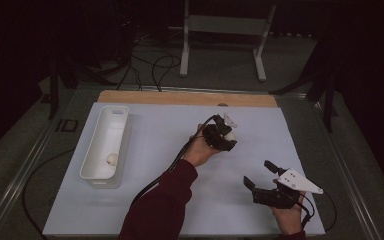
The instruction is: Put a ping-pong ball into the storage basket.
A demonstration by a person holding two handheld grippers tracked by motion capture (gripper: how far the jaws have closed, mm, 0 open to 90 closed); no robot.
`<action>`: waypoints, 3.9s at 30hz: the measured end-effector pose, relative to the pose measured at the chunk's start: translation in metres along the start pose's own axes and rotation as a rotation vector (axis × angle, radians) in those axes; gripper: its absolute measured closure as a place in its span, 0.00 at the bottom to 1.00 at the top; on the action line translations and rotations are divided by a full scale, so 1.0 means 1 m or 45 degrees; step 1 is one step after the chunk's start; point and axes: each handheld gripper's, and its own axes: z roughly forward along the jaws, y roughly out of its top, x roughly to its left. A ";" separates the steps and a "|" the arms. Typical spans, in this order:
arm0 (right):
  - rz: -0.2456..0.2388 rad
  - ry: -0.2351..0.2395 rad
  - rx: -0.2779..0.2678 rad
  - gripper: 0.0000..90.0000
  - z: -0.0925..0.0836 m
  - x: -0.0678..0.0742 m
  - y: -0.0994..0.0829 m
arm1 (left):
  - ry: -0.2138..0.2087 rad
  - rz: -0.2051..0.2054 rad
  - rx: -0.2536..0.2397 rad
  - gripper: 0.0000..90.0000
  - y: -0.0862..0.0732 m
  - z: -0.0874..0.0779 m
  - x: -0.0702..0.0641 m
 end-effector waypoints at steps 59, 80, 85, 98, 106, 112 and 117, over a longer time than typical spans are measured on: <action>-0.001 0.002 0.005 0.09 0.001 0.000 -0.001 | -0.060 0.055 -0.072 0.57 0.001 -0.052 0.008; 0.003 -0.001 0.003 0.09 0.001 0.000 -0.001 | -0.063 0.081 -0.093 0.57 -0.002 -0.074 0.014; 0.002 0.004 0.000 0.09 0.001 0.001 -0.001 | -0.063 0.080 -0.096 0.57 -0.004 -0.079 0.016; 0.006 0.000 0.006 0.09 0.001 0.001 -0.001 | -0.060 0.100 -0.093 0.57 -0.009 -0.092 0.021; 0.007 0.002 0.008 0.09 0.001 0.001 -0.001 | -0.056 0.119 -0.095 0.57 -0.011 -0.100 0.021; 0.006 0.002 0.007 0.09 0.001 0.001 -0.001 | -0.054 0.130 -0.091 0.57 -0.014 -0.106 0.021; 0.004 0.009 0.007 0.09 0.001 0.001 -0.001 | -0.049 0.132 -0.093 0.57 -0.015 -0.109 0.022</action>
